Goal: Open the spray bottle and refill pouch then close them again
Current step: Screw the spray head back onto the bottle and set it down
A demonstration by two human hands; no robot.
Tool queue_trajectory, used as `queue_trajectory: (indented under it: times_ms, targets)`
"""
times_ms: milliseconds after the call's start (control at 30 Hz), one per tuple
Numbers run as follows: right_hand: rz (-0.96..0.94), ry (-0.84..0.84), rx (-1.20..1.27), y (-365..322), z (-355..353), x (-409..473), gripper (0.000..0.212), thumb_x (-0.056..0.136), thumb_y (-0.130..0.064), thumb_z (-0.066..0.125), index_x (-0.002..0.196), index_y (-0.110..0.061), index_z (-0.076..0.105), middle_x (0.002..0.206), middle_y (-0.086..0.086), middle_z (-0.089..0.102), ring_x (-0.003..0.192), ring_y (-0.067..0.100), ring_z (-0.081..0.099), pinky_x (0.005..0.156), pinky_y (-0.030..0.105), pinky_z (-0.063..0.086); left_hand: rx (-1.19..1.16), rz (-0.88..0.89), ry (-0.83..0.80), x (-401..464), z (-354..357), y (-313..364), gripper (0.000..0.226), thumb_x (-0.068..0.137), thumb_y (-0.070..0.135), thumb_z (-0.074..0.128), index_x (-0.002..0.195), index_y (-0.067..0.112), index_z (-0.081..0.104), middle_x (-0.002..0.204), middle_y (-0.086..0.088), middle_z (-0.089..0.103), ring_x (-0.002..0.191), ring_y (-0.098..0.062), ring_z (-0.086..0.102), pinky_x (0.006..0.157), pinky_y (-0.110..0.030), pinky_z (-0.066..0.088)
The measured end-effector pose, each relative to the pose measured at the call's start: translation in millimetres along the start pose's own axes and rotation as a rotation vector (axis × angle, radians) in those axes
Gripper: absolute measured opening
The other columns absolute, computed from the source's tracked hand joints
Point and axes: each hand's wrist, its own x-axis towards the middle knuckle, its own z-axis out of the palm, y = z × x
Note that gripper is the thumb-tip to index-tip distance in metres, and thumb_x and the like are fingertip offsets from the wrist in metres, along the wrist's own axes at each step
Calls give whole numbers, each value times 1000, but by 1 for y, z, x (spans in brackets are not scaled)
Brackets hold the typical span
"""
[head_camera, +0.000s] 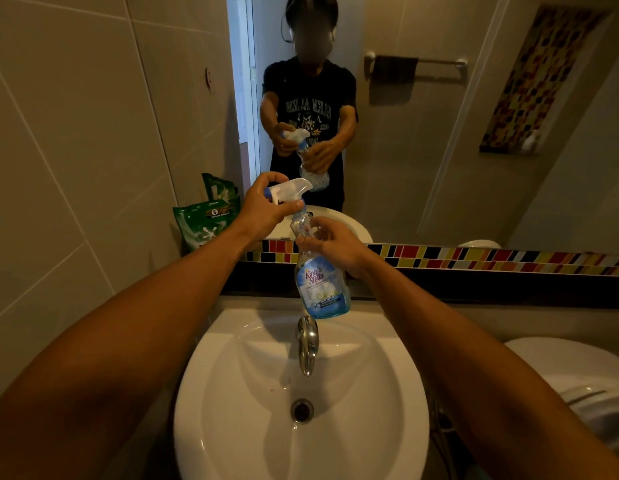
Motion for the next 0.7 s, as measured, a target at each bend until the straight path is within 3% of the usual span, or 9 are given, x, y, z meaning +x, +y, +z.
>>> queue_trajectory:
  times_ms: [133, 233, 333, 467, 567, 700]
  targets:
    - [-4, 4, 12, 2, 0, 3, 32, 98, -22, 70, 126, -10, 62, 110, 12, 75, 98, 25, 75, 87, 36, 61, 28, -28, -48, 6, -4, -1, 52, 80, 9, 78, 121, 27, 51, 120, -5, 55, 102, -26, 61, 74, -28, 57]
    - [-10, -7, 24, 0, 1, 4, 26, 98, -21, 70, 122, -14, 60, 105, 6, 74, 92, 17, 74, 81, 28, 60, 5, -22, -24, 7, -1, -3, 56, 78, 16, 81, 124, 25, 49, 120, -7, 56, 101, -23, 62, 67, -19, 53]
    - [-8, -17, 13, -1, 2, 7, 30, 98, -25, 70, 125, -18, 59, 107, 4, 72, 95, 19, 73, 84, 32, 60, -58, 17, 34, 9, 3, -9, 61, 70, 24, 87, 119, 25, 50, 121, -13, 58, 103, -28, 64, 70, -21, 55]
    - [1, -10, 3, 2, 1, 11, 36, 97, -25, 71, 130, -13, 60, 111, 8, 74, 98, 22, 74, 87, 35, 61, -65, -16, -2, 11, -1, -12, 55, 76, 13, 83, 118, 27, 50, 121, -11, 58, 95, -21, 61, 59, -16, 51]
    - [-12, -7, 5, 3, 1, 11, 33, 97, -22, 71, 127, -10, 62, 112, 12, 75, 98, 23, 74, 85, 33, 59, -63, -66, -42, 14, -2, -13, 54, 80, 9, 78, 120, 28, 48, 119, -6, 55, 98, -21, 59, 61, -19, 50]
    - [-23, -18, -3, 2, 3, 12, 25, 98, -22, 70, 120, -17, 61, 110, 10, 73, 94, 18, 72, 85, 33, 59, -50, -5, 26, 14, 1, -17, 54, 72, 27, 85, 112, 31, 50, 121, -12, 57, 104, -25, 61, 72, -25, 54]
